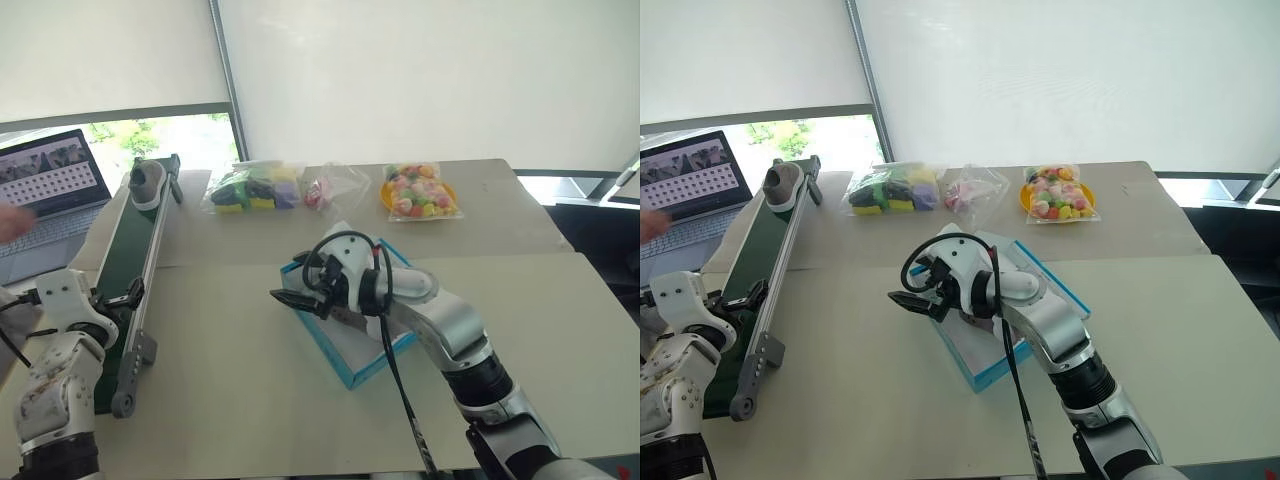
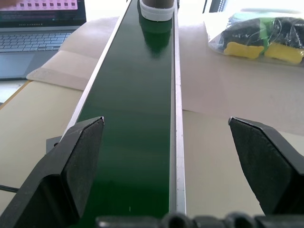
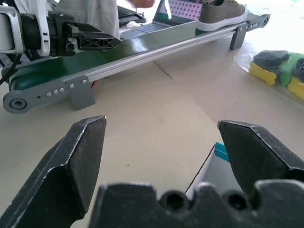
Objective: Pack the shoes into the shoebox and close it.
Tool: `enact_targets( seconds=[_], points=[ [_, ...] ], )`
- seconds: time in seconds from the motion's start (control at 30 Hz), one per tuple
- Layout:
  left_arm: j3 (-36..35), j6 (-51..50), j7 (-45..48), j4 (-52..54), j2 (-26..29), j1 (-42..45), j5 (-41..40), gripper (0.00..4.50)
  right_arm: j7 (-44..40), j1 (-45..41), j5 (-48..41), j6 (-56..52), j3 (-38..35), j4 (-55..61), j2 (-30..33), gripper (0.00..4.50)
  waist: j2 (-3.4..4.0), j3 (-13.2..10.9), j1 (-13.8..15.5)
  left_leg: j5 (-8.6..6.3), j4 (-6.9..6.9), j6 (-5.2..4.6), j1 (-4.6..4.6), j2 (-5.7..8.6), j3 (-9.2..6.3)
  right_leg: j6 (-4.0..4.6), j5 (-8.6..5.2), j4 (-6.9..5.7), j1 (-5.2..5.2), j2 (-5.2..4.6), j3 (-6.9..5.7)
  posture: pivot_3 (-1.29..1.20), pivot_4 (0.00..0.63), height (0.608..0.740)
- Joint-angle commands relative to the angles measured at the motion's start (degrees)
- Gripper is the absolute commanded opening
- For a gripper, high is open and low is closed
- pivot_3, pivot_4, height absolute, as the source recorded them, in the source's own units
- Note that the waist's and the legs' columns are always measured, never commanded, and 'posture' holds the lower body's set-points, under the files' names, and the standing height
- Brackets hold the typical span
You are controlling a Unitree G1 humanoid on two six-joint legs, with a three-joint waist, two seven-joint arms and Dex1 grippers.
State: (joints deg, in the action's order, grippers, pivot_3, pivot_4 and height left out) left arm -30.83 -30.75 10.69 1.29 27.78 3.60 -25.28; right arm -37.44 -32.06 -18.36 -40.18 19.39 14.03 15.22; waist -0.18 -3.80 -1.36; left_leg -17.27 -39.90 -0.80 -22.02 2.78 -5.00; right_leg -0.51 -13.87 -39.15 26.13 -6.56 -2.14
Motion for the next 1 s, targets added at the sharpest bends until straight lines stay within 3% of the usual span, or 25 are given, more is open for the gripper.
enact_targets(
  seconds=[0.03, 0.43, 1.0],
  points=[
    [-0.1, -0.4, -0.9, 0.4, 0.6, 0.0, 1.2, 4.50, 0.2, -0.6, -2.3, -1.9, -2.8, 1.9, -0.7, 4.43, 0.00, 0.0, 0.0, 0.00, 0.00, 0.00, -0.01, 0.00, -0.02, 0.00, 0.00, 0.00, 0.00, 0.01, 0.00, 0.00, 0.150, 0.640],
    [-0.4, -0.5, -1.2, -1.3, 1.0, 0.4, 2.3, 4.50, -7.3, 1.5, -2.6, -0.3, 0.1, 3.0, 5.4, 4.43, -0.02, 0.0, 0.1, 0.00, 0.00, 0.01, -0.05, 0.34, -0.79, 0.00, 0.00, -0.06, -0.02, -0.02, 0.01, 0.00, 0.150, 0.640],
    [-1.0, -0.2, -2.1, -1.5, 0.4, 0.3, 2.8, 4.50, -8.4, 1.5, -0.1, 4.1, 1.0, 2.7, 5.4, 4.43, -0.04, 0.0, 0.0, 0.05, -0.01, 0.10, -0.05, 0.34, -1.05, 0.00, 0.00, -0.03, -0.02, -0.04, 0.01, 0.00, 0.150, 0.640]
  ],
)
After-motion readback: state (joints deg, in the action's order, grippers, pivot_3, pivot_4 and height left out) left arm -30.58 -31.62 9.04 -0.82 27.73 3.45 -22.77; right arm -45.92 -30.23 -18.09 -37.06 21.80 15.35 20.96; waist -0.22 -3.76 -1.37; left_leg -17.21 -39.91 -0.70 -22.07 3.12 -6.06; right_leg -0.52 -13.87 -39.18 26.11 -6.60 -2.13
